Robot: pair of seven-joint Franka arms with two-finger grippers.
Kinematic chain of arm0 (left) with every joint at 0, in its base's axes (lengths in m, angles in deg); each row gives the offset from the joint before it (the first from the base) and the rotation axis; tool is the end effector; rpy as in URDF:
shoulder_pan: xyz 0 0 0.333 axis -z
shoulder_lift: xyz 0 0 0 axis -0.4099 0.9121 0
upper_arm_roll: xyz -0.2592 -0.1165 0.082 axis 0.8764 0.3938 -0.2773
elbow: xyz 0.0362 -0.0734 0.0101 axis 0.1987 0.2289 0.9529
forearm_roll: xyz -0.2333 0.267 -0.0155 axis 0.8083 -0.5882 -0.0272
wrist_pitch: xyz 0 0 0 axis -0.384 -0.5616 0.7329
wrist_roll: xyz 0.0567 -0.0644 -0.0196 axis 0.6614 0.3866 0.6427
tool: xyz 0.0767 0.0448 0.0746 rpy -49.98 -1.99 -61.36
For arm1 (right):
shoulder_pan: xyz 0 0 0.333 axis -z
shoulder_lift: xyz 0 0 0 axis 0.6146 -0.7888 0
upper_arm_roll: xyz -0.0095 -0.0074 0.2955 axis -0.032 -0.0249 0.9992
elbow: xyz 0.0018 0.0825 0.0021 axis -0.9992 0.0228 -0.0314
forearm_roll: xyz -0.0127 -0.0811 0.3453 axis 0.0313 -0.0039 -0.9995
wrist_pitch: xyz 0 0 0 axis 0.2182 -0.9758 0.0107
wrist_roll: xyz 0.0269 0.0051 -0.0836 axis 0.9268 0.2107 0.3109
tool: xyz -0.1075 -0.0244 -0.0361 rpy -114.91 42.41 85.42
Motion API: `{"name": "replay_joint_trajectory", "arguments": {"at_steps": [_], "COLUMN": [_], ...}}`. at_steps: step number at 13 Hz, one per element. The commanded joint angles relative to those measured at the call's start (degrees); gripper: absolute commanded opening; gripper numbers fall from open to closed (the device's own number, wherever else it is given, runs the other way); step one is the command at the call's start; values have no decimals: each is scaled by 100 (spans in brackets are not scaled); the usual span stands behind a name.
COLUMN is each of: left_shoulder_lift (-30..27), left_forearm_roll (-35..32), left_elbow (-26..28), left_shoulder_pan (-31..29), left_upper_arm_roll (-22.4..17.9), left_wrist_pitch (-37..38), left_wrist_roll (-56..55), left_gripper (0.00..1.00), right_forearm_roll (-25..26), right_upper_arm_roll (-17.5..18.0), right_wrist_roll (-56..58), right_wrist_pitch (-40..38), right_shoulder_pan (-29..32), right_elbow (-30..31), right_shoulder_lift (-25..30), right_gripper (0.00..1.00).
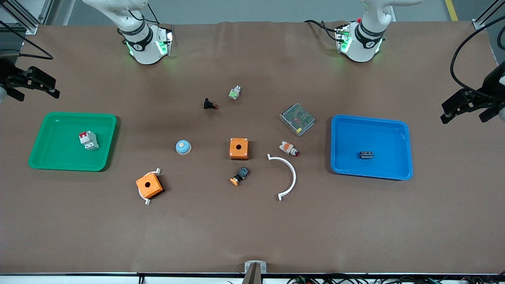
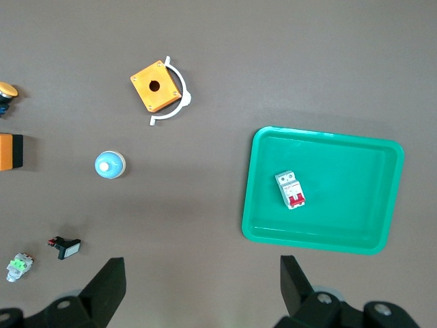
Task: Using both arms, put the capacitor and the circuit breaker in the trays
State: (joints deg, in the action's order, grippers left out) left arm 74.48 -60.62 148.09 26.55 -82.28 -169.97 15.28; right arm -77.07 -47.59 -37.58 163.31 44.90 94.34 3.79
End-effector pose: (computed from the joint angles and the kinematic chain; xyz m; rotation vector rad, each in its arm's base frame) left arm 0.5317 -0.0251 0.6241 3.1247 0.0402 0.2506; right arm 0.4825 -0.0283 0.6027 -3.1281 -0.1113 0.0026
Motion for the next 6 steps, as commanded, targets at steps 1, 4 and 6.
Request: {"name": "replay_joint_trajectory", "arguments": {"at_steps": [1, 4, 6], "left_shoulder_lift": [-365, -295, -269], "left_forearm_roll": [274, 275, 275], "left_elbow": [391, 295, 303], "left_shoulder_pan": [2, 28, 54], "left_upper_arm_roll": [31, 22, 22], "left_wrist_pitch": [48, 172, 181], "left_wrist_roll": [54, 37, 28], "left_gripper": [100, 100, 100], "right_forearm_roll": [-94, -111, -102], "right_upper_arm_roll": [14, 14, 22], "right_wrist_roll": [-83, -74, -74], "right_wrist_pitch": [45, 27, 63], "right_shoulder_pan": [14, 6, 5], "right_elbow": [95, 16, 16], "right_shoulder_lift": [100, 91, 91], "right_gripper": [100, 100, 100]}}
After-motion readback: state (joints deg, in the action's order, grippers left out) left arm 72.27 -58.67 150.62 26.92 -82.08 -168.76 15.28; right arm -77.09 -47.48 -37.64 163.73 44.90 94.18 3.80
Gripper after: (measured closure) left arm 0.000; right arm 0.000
